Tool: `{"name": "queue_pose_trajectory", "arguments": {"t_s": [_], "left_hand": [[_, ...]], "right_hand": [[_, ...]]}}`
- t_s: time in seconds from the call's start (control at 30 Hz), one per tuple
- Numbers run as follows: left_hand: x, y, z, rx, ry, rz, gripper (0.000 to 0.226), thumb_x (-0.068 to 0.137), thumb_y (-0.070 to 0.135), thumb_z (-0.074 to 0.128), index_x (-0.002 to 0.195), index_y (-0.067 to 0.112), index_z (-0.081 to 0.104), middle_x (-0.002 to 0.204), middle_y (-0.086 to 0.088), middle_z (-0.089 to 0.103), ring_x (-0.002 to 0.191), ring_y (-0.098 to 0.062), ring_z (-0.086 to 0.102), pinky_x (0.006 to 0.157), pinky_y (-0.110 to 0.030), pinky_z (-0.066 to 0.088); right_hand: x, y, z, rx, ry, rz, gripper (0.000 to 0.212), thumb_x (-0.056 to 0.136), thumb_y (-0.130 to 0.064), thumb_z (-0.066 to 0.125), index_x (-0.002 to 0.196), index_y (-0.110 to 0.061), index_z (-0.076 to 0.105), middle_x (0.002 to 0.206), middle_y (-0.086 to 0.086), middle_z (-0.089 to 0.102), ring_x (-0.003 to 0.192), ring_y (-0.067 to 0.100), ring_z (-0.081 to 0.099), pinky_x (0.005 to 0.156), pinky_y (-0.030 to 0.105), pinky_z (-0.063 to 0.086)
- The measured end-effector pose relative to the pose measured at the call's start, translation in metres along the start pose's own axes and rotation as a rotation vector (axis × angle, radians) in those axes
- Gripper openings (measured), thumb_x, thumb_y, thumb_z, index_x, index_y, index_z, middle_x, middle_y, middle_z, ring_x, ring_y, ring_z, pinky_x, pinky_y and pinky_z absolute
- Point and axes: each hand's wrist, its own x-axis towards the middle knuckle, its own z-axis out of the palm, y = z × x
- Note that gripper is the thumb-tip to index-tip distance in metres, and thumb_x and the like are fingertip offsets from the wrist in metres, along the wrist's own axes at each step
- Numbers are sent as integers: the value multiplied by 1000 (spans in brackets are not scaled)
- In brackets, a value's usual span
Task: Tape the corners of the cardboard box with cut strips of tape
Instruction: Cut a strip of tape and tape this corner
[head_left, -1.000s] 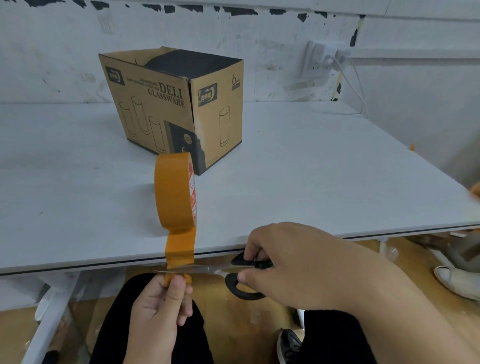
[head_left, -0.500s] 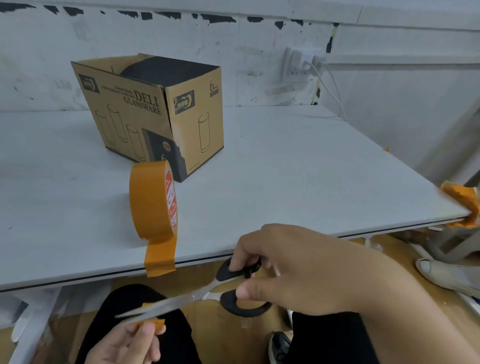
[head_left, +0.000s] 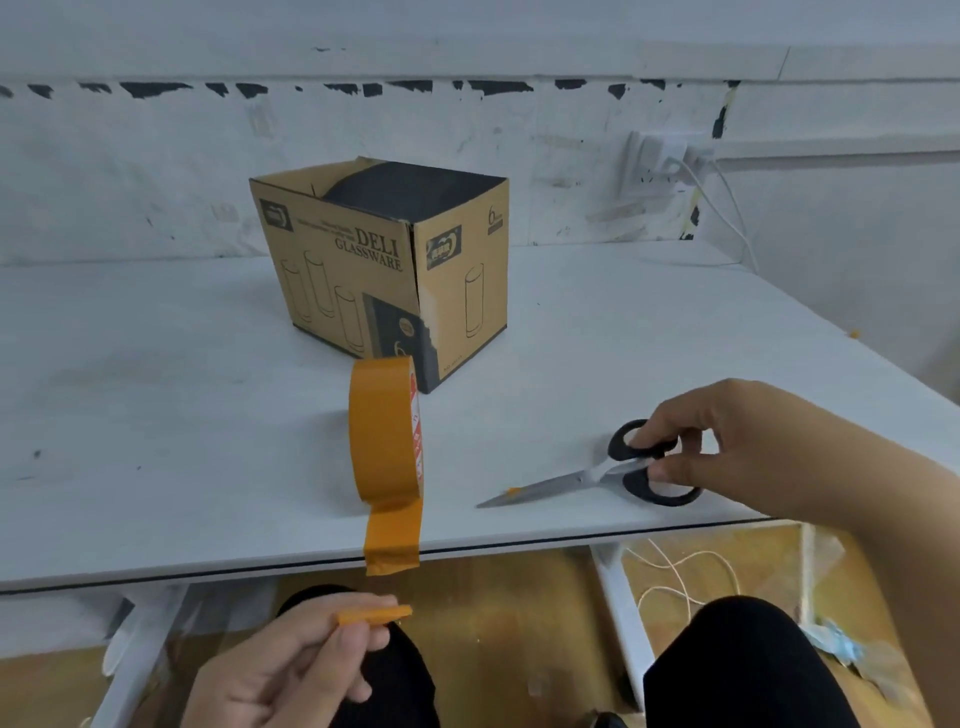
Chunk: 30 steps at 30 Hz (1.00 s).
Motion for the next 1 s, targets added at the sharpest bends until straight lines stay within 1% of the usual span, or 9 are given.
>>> {"name": "queue_pose_trajectory", "arguments": {"t_s": [0.1, 0.17, 0.23, 0.3, 0.5, 0.67, 0.83, 0.97, 1.0], "left_hand": [[6, 8, 1, -48, 8, 0, 7, 76, 43, 72, 75, 39, 77, 65, 1, 73, 49, -15, 65, 43, -24, 53], [10, 16, 1, -80, -39, -1, 19, 75, 54, 69, 78, 38, 77, 69, 1, 74, 54, -13, 67, 47, -21, 55], [14, 22, 1, -122, -63, -40, 37, 66, 69, 66, 79, 36, 77, 73, 1, 75, 58, -13, 69, 49, -21, 55], [16, 24, 3, -114, -53, -44, 26, 71, 58, 68, 78, 35, 78, 73, 0, 75, 59, -13, 69, 51, -23, 56], [17, 31, 8, -155, -73, -157, 19, 67, 46, 68, 71, 31, 78, 65, -6, 72, 53, -13, 65, 50, -17, 51], [15, 39, 5, -114, -134, -135, 22, 73, 57, 70, 72, 35, 77, 60, 2, 70, 54, -6, 64, 52, -12, 46], [18, 44, -2, -49, -213, -127, 29, 56, 62, 63, 78, 47, 75, 70, 7, 73, 61, -6, 66, 57, -14, 50], [28, 48, -5, -111, -201, -172, 13, 78, 37, 69, 73, 48, 75, 73, 7, 76, 66, -5, 69, 59, -13, 51], [30, 52, -5, -149, -209, -198, 4, 70, 48, 72, 73, 48, 75, 74, 5, 76, 68, -6, 70, 60, -13, 52]], "right_hand": [[6, 0, 9, -2, 24, 54, 17, 80, -37, 72, 89, -50, 67, 73, -7, 63, 61, 1, 55, 56, 11, 40], [6, -2, 12, -30, 48, 69, 15, 82, -39, 68, 95, -46, 67, 73, -9, 62, 63, 1, 55, 56, 13, 38], [2, -8, 12, -33, 122, 17, 13, 84, -38, 65, 96, -43, 65, 76, -21, 61, 72, -9, 54, 63, 6, 38], [-7, -26, 13, 60, 188, -79, 11, 82, -40, 65, 92, -46, 62, 87, -39, 57, 82, -15, 51, 70, -1, 35], [-40, -95, 39, 279, -124, -360, 50, 62, -81, 54, 109, -65, 45, 109, -41, 53, 103, -12, 50, 74, 8, 45], [-36, -108, 53, 238, 17, -469, 41, 73, -64, 59, 111, -49, 54, 103, -35, 56, 95, -8, 53, 82, 9, 42], [-34, -113, 51, 205, 80, -486, 16, 81, -50, 57, 88, -39, 67, 80, -22, 65, 78, -2, 59, 66, 16, 47], [-37, -118, 53, 241, 137, -467, 13, 82, -50, 57, 84, -40, 67, 85, -24, 62, 85, 1, 60, 69, 17, 47], [-37, -119, 53, 252, 156, -457, 14, 81, -50, 57, 83, -40, 66, 85, -24, 62, 84, 0, 60, 70, 17, 47]]}}
